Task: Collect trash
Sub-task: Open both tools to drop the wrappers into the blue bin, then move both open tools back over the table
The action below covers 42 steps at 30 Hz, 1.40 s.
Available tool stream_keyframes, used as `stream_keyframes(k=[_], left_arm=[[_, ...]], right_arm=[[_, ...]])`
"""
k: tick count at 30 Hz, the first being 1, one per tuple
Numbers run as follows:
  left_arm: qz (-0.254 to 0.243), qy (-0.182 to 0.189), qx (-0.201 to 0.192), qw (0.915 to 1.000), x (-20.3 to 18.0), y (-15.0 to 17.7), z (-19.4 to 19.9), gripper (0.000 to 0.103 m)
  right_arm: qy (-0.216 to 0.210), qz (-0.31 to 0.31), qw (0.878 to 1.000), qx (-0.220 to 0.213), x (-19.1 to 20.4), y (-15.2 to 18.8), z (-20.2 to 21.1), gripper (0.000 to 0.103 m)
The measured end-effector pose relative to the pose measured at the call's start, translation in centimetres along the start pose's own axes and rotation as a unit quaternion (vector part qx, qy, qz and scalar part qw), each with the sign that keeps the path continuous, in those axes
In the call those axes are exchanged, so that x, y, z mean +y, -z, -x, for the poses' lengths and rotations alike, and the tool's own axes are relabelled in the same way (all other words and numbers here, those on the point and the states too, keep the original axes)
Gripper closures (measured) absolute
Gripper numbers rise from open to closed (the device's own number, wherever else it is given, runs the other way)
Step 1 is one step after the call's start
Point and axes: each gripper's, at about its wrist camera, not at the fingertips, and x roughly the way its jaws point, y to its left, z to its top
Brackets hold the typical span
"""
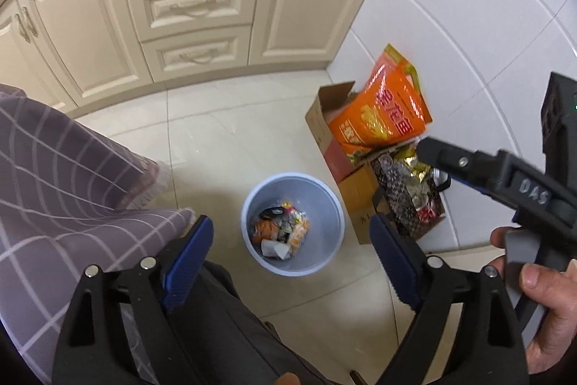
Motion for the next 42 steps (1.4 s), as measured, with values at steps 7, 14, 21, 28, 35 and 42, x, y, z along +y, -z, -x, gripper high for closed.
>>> stream_keyframes(k=[7, 14, 21, 28, 35, 42], left_arm=[[0.002, -0.004, -0.045, 0.9990, 0.1, 0.0, 3.9, 0.017], [0.012, -0.010, -0.102, 0.9947, 1.0, 0.1, 8.9, 0.014], [0.041, -0.029, -0.150, 0.9874, 3.7, 1.2, 13.8, 0.013], [0.093, -0.056, -0.197, 0.9744, 7.7, 2.9, 18.7, 0.009], [0.140, -0.086, -0.230, 0.9593, 11.9, 5.1, 23.1, 0.008], [0.210, -0.123, -0.259, 0.9347, 17.7, 8.7, 26.9, 0.008]], right_arm=[[-0.002, 0.014, 1.000, -0.014, 2.0, -0.1, 1.4, 0.006], [-0.018, 0.045, 0.998, -0.033, 5.5, -0.6, 3.1, 0.006], [-0.047, 0.086, 0.994, -0.046, 10.4, -0.7, 4.5, 0.006], [-0.080, 0.144, 0.985, -0.052, 16.8, -0.3, 5.7, 0.006], [-0.118, 0.203, 0.971, -0.049, 23.7, 1.0, 6.3, 0.006], [-0.150, 0.266, 0.951, -0.038, 30.5, 3.4, 6.4, 0.006]])
